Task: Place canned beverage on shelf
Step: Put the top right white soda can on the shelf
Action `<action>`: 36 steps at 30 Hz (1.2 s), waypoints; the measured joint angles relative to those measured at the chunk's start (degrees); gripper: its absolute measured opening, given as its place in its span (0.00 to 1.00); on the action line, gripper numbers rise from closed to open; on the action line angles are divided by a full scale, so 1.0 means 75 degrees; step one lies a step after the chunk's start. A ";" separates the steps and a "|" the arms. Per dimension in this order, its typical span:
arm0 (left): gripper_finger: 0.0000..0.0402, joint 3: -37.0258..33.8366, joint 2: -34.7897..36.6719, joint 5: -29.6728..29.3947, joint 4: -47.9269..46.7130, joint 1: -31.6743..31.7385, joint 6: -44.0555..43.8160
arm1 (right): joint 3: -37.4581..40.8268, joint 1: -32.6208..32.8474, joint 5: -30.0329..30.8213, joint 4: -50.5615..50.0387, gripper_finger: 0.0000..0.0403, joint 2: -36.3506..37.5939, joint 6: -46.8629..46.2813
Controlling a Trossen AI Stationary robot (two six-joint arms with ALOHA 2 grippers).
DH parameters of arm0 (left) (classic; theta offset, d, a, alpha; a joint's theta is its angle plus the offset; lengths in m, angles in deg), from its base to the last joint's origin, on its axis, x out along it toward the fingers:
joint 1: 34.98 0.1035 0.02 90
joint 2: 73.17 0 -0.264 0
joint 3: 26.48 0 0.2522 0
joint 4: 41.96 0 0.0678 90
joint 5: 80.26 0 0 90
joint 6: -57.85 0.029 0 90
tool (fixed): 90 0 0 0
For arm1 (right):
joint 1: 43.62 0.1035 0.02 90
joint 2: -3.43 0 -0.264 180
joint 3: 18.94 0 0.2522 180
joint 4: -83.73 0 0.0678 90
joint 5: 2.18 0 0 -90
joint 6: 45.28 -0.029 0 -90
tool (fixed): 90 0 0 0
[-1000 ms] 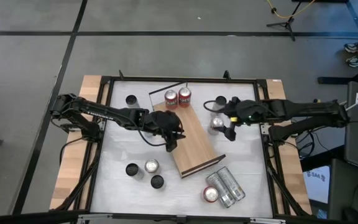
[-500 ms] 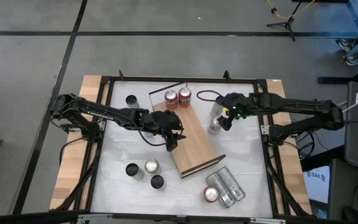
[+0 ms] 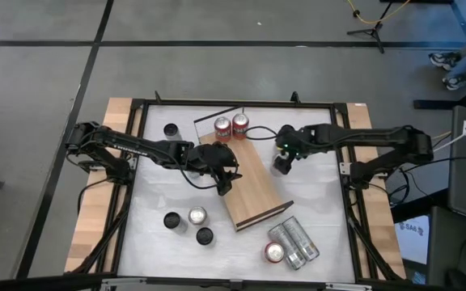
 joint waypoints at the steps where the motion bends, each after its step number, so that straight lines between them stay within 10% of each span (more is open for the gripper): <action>1: 0.48 0.0000 0.0000 0.0000 0.0000 0.0000 0.0000 | 0.0000 0.0000 -0.0123 0.0042 0.97 -0.0033 -0.0007; 20: 0.48 0.0000 0.0000 0.0000 -0.0003 0.0000 -0.0003 | 0.0067 -0.0003 -0.0037 -0.0251 0.97 -0.0107 0.0360; 36: 0.48 0.0000 0.0000 0.0000 -0.0003 -0.0003 -0.0003 | 0.0052 0.0208 -0.2251 -0.1779 0.97 -0.0101 0.3717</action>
